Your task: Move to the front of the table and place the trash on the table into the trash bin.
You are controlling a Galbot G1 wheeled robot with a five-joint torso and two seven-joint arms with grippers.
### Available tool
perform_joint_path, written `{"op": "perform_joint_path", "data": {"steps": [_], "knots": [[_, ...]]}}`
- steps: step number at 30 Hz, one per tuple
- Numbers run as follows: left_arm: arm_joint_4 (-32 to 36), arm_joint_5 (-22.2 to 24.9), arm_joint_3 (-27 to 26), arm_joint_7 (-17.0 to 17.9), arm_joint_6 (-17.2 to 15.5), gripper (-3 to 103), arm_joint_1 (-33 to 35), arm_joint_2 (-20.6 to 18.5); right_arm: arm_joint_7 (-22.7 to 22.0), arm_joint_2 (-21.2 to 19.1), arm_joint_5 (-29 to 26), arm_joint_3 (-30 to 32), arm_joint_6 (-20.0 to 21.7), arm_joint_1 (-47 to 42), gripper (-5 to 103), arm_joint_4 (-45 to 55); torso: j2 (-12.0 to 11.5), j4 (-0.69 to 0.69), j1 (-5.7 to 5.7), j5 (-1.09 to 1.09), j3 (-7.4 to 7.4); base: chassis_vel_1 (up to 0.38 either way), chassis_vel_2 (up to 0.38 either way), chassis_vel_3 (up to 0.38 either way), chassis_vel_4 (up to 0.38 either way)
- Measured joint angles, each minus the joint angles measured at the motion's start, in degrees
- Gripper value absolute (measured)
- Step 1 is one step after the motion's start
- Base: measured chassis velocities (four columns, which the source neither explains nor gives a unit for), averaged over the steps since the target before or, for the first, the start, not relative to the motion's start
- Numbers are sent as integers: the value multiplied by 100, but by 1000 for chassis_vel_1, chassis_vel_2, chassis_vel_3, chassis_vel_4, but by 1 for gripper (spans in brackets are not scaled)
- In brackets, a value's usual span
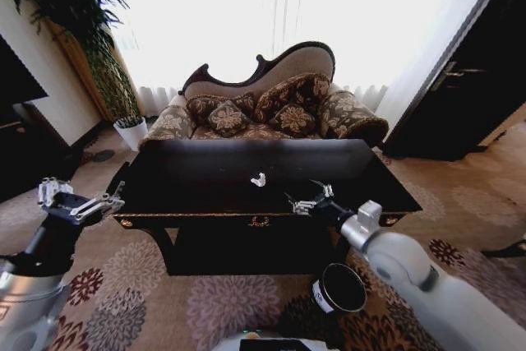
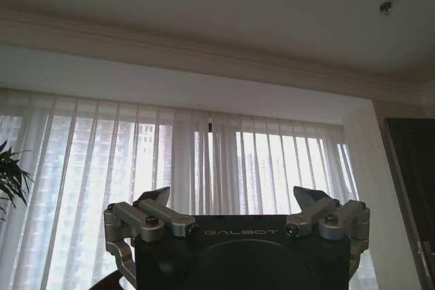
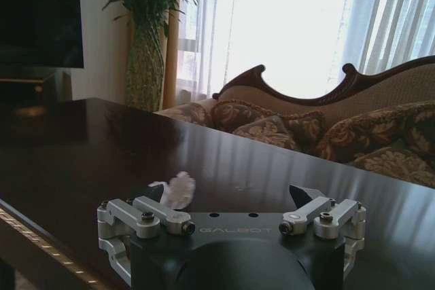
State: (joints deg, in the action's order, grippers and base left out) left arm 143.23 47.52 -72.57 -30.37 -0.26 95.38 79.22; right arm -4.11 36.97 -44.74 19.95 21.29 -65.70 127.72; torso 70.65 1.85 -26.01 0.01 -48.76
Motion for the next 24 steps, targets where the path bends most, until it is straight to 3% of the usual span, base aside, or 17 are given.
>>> {"op": "perform_joint_path", "data": {"steps": [4, 6, 8, 17, 24], "knots": [[0, -142, 46, -33, 30, 100, 62, 120, 77, -382, -249, -536, -128, 732, 100, -531, 0, 1, 0, 0, 0, 0, 0, 0, 0], [0, -148, 46, -34, 31, 100, 68, 129, 99, -419, -271, -646, -168, 838, 100, -623, 0, 1, 0, 0, 0, 0, 0, 0, 0], [0, -175, 46, -37, 31, 100, 102, 171, 172, -492, -338, -1137, -322, 1313, 100, -990, 0, 2, 0, -1, 0, 0, 0, 0, 0], [1, -263, 40, -51, 32, 100, 228, 237, 412, -400, -614, -2552, -756, 2839, 100, -1858, 0, 0, 0, 0, 0, 0, 0, 0, 0], [1, -277, 13, -51, 8, 100, 255, 201, 296, -204, -668, -3018, -545, 3173, 100, -1762, 0, 0, 0, 1, 1, 0, 0, 0, 0]]}}
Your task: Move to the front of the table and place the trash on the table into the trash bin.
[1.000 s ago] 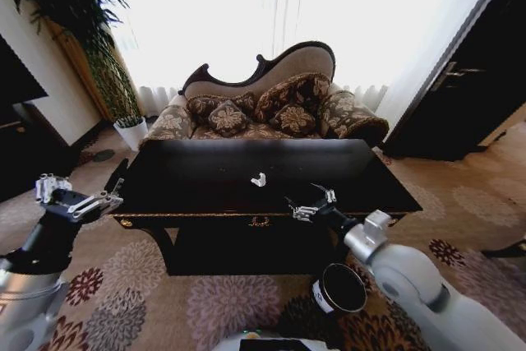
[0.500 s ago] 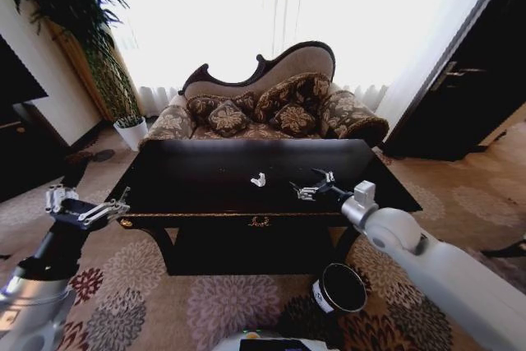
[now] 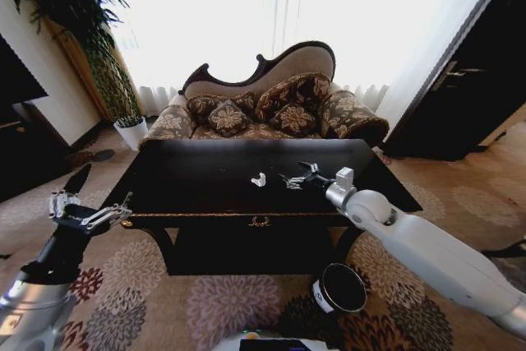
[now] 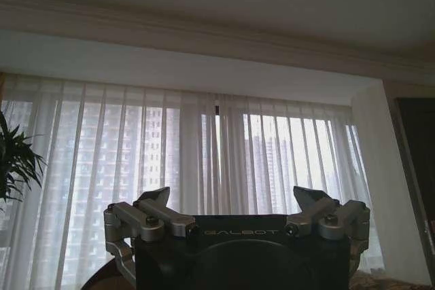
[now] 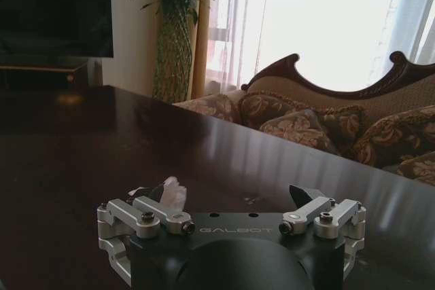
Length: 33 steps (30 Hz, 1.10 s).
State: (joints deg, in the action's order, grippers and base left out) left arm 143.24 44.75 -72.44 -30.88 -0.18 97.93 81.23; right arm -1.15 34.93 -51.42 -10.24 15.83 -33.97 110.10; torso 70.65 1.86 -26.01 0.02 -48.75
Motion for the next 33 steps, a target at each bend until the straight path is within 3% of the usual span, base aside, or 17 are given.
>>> {"op": "perform_joint_path", "data": {"steps": [11, 18, 31, 33], "knots": [[0, 5, 12, 2, -20, 100, -91, -140, -128, 230, 351, -827, 179, 314, 100, 44, 0, 1, 0, 0, 0, 0, 0, 0, 0], [1, -24, 44, 1, -8, 100, -211, -227, -134, 651, 428, -1497, 183, 963, 100, -352, 0, 0, 0, 0, 0, 0, 0, 0, 0], [1, -123, 142, 0, 20, 100, -329, -268, 25, 1024, 523, -1782, 160, 1455, 102, -789, 0, 1, 0, 0, 0, 0, 0, 0, 0], [0, -124, 146, 0, 22, 100, -337, -268, 53, 1027, 550, -1796, 151, 1460, 98, -807, 0, 1, 0, 0, 0, 0, 0, 0, 0]]}}
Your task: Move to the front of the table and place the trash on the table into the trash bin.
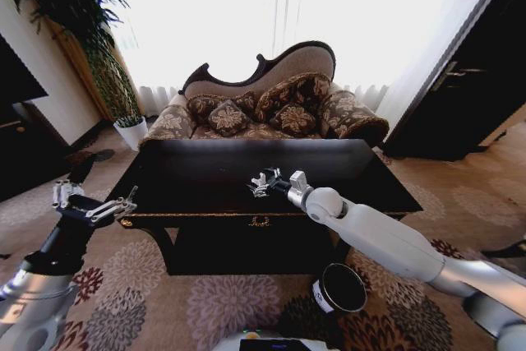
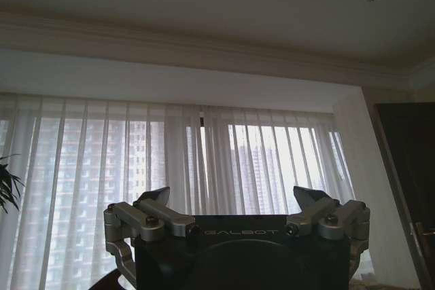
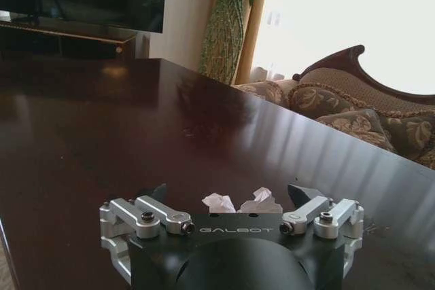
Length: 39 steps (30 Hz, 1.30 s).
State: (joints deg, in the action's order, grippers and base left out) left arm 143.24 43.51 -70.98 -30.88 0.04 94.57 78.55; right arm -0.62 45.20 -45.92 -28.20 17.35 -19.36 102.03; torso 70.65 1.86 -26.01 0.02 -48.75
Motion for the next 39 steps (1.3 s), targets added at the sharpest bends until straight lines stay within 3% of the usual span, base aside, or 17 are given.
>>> {"op": "perform_joint_path", "data": {"steps": [5, 8, 11, 14, 17, 20, 22, 24, 32, 39], "knots": [[0, -13, 24, -3, 9, 100, -11, -3, 45, 30, 111, -74, -10, 29, 84, -89, 0, 0, 1, 0, 0, 0, 0, 0, 0], [0, -23, 36, -7, 19, 100, -11, -3, 70, 65, 163, -119, -21, 68, 68, -163, 0, 0, 1, 0, 0, 0, 0, 0, 0], [-3, -27, 38, -10, 25, 100, -10, -2, 80, 75, 166, -127, -31, 76, 63, -171, 0, 0, 1, 0, 0, 0, 0, 0, 0], [-22, -31, 44, -11, 30, 100, -19, -1, 112, 63, 172, -128, -36, 77, 46, -168, 0, 0, 1, 0, 0, 0, 0, 0, 0], [-27, -43, 63, -13, 32, 100, -24, 5, 139, 41, 196, -125, -39, 60, 41, -168, 0, 0, 1, 0, 0, 0, 0, 0, 0], [-31, -75, 104, -16, 37, 100, -28, 20, 201, 3, 251, -85, -52, -9, 24, -174, 1, 0, 1, 0, 0, 0, 0, 0, 0], [-33, -81, 108, -16, 38, 100, -29, 21, 216, -5, 261, -70, -55, -30, 24, -174, 1, 0, 1, -1, 0, 0, 0, 0, 0], [-36, -90, 114, -17, 41, 100, -30, 22, 265, -24, 286, -17, -69, -107, 14, -167, 1, 0, 1, 0, 0, 0, 0, 0, 0], [-17, -87, 111, -18, 44, 100, -20, 22, 548, -130, 230, 152, -287, -313, 9, -86, 1, 0, 1, -1, 0, 0, 0, 0, 0], [-2, -64, 104, -19, 68, 100, 11, 22, 1110, -454, -440, 704, -731, -712, 12, 343, 1, 0, 1, 0, 0, 0, 0, 0, 0]]}}
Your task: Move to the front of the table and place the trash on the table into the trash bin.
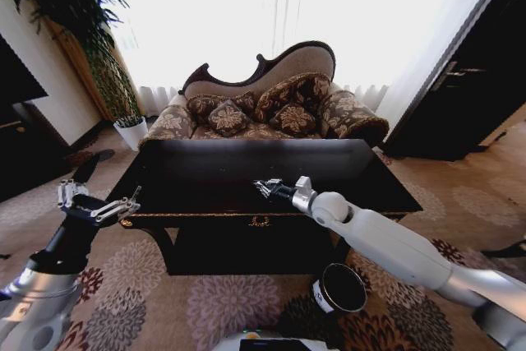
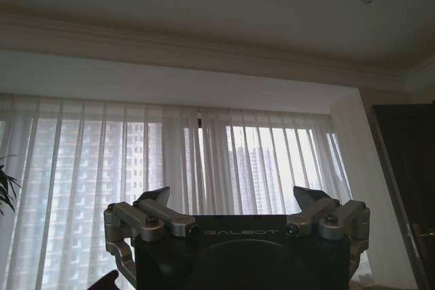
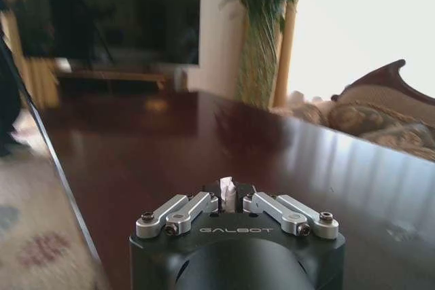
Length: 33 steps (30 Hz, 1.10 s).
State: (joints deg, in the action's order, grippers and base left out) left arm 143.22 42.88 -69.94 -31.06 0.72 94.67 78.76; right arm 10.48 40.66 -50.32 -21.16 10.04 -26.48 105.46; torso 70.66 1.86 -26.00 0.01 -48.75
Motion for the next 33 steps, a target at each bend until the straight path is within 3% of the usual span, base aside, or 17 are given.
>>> {"op": "perform_joint_path", "data": {"steps": [4, 5, 10, 15, 25, 28, 33], "knots": [[2, 26, 3, -2, 19, 100, 14, 7, 342, -250, -495, 722, -194, -575, 12, 427, 0, 0, 0, -1, 0, 0, 0, 0, 0], [2, 26, 3, -2, 19, 100, 14, 7, 342, -250, -495, 722, -194, -575, 12, 427, 0, 0, 0, -1, 0, 0, 0, 0, 0], [4, 72, 18, -5, 33, 100, 27, -2, 783, -388, -604, 1864, -416, -1727, 10, 846, 0, 0, 0, 1, 1, 0, 0, 0, 0], [3, 88, 36, -4, 33, 100, 42, -16, 1056, -380, -530, 2333, -641, -2574, 9, 1007, 0, 2, 0, -1, 1, 0, 0, 0, 0], [4, 197, -6, 3, 34, 100, 91, -68, 1622, 371, 234, 2876, -1121, -3998, 9, 1217, 0, 0, 0, 1, 1, 0, 0, 0, 0], [4, 278, -78, 6, 46, 100, 99, -104, 1861, 715, 646, 3034, -1316, -4583, 1, 1169, 0, 0, 0, 0, 1, 0, 0, 0, 0], [3, 297, -57, 9, 49, 100, 81, -116, 2213, 1065, 1446, 3109, -1703, -5237, 1, 734, 0, 0, 1, 1, 1, 0, 0, 0, 0]]}}
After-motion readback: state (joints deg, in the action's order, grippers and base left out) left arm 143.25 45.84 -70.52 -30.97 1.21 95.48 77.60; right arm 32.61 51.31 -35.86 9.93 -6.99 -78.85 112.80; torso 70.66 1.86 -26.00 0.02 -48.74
